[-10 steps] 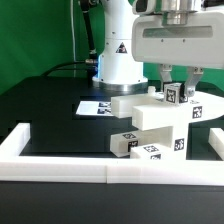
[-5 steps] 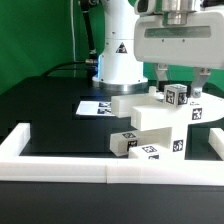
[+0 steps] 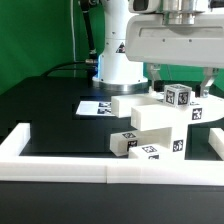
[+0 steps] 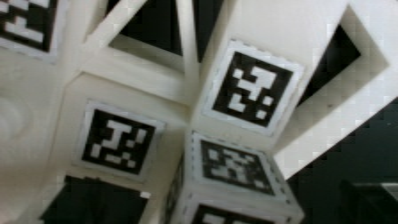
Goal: Assemble chair
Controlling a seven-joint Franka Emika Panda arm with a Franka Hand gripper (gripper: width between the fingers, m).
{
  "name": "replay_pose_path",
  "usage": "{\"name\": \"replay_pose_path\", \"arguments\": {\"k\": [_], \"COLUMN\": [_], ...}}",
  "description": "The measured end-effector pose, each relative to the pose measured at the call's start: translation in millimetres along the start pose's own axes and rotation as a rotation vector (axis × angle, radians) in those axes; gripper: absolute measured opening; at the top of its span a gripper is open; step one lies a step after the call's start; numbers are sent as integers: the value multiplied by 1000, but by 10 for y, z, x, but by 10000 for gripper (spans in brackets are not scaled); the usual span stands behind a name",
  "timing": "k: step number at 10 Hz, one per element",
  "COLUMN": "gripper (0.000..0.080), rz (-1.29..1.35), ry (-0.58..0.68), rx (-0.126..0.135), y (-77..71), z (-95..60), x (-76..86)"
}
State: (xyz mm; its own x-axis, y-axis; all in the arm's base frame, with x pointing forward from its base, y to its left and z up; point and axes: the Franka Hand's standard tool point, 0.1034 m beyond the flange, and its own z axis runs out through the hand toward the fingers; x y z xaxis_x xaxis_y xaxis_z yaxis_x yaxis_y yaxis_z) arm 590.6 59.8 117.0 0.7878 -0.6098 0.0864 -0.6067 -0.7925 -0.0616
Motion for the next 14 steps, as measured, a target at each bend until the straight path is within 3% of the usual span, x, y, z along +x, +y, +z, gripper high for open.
{"name": "replay_pose_path", "arguments": {"k": [2, 5, 7, 8, 14], "gripper": [649, 649, 649, 649, 649], "rz": [-104, -159, -58, -11, -20], "ry": [-1, -9, -37, -73, -70], "rx": [11, 46, 84, 78, 73], "y": [-33, -56, 39, 92, 96], "z": [-71, -313, -525, -576, -533], "x": [-58, -235, -402, -444, -449]}}
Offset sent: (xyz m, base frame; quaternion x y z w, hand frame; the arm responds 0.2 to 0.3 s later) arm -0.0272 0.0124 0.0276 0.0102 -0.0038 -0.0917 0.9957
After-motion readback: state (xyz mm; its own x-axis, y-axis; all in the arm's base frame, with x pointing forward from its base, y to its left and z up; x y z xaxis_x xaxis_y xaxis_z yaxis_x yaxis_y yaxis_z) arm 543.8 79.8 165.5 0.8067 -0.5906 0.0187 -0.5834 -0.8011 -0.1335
